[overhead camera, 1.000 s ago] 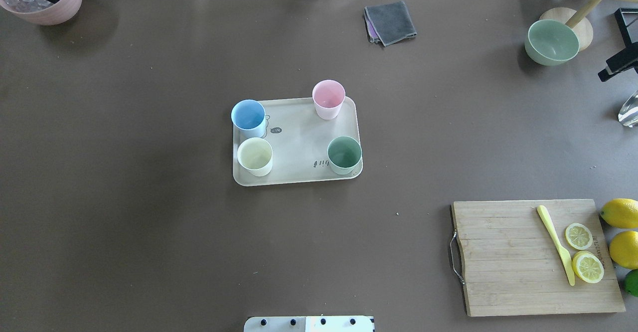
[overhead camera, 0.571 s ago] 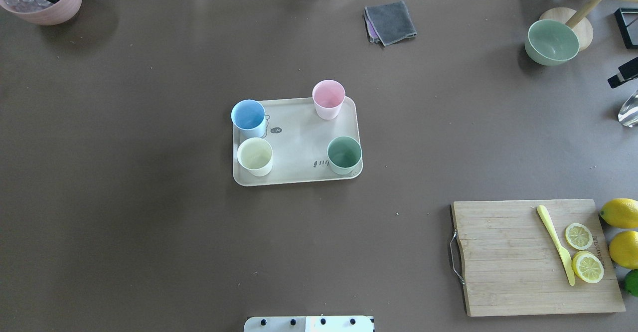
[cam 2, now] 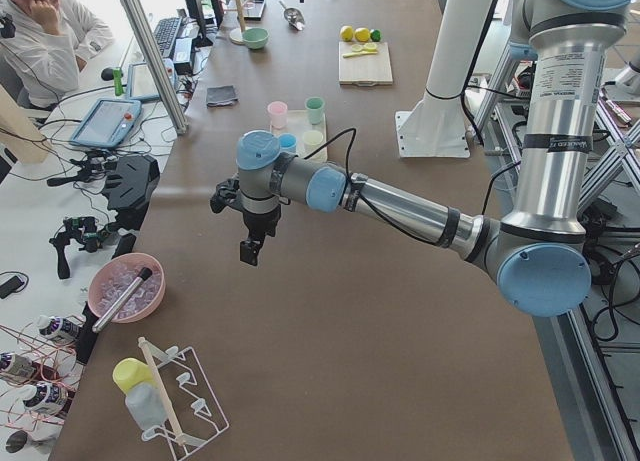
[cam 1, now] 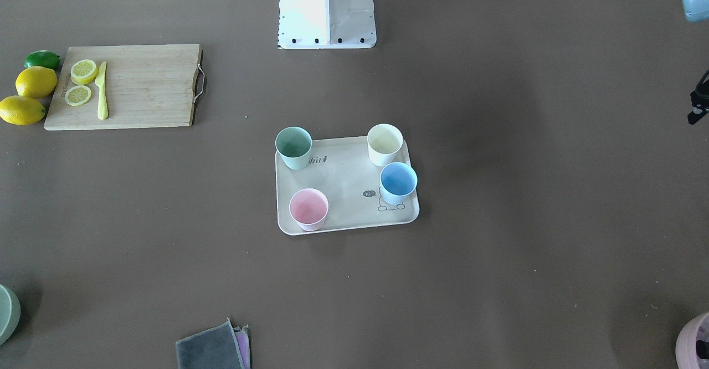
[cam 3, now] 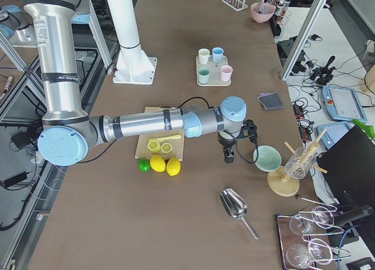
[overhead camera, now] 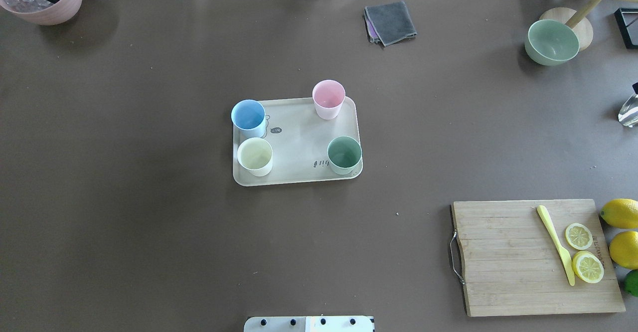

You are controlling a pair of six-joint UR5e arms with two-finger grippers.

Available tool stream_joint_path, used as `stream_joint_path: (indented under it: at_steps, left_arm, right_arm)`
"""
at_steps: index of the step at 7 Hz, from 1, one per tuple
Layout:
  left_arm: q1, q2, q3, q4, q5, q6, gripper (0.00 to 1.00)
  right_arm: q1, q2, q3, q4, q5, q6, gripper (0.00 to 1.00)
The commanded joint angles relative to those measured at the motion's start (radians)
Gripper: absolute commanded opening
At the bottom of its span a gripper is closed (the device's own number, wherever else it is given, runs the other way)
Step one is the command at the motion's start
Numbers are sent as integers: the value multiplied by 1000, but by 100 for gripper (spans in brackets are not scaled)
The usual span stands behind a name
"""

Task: Place all cups on tray

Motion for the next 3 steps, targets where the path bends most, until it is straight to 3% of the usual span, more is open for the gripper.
stream_joint_path:
  at_steps: [1,3]
  left_arm:
    - [1,5,10,-36,-6,1,98]
    - [1,5,48,-37,-6,1,98]
  right_arm:
    - [18,-28,0,2,-9,-2,100]
    - [30,-34,13,2,-10,-2,100]
